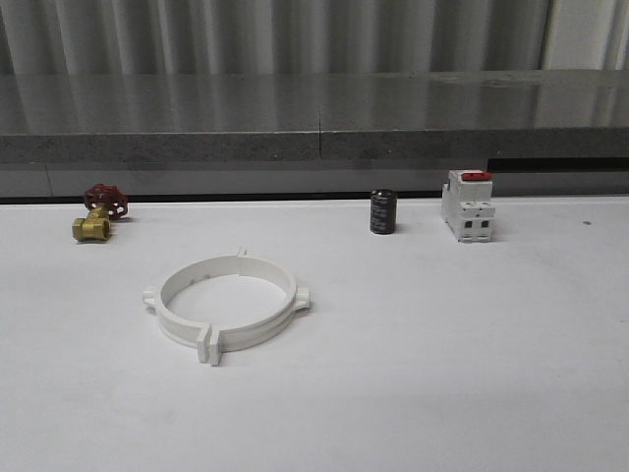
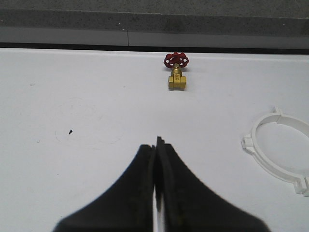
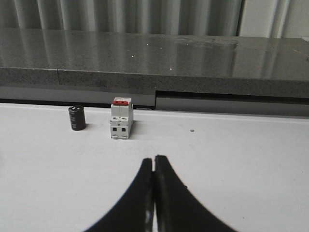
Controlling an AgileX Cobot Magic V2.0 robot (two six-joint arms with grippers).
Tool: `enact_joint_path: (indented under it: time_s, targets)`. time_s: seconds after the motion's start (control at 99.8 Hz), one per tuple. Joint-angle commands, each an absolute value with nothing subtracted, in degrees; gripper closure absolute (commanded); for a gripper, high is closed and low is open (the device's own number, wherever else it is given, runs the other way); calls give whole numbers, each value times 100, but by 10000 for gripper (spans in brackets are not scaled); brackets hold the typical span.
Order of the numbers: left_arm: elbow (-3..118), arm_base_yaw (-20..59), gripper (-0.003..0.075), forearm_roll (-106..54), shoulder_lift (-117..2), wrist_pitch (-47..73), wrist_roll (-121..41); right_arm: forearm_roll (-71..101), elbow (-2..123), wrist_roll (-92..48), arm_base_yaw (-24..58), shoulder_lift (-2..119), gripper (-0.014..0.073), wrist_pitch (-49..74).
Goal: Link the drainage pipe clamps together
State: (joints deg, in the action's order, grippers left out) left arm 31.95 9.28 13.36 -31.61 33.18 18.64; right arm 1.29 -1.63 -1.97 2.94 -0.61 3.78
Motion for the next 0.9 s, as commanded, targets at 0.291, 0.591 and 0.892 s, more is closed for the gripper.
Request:
enact_joint_path:
  time_s: [0.291, 0.591, 0.892]
  targets:
    - [3348, 908, 741, 1364, -3182, 2942, 1852, 122, -52, -202, 251, -167, 659, -82]
    - [3348, 908, 741, 1693, -3182, 2942, 1839, 122, -52, -202, 251, -167, 659, -82]
    - [3348, 908, 741, 2142, -3182, 2933, 1839, 122, -52, -202, 251, -167, 659, -82]
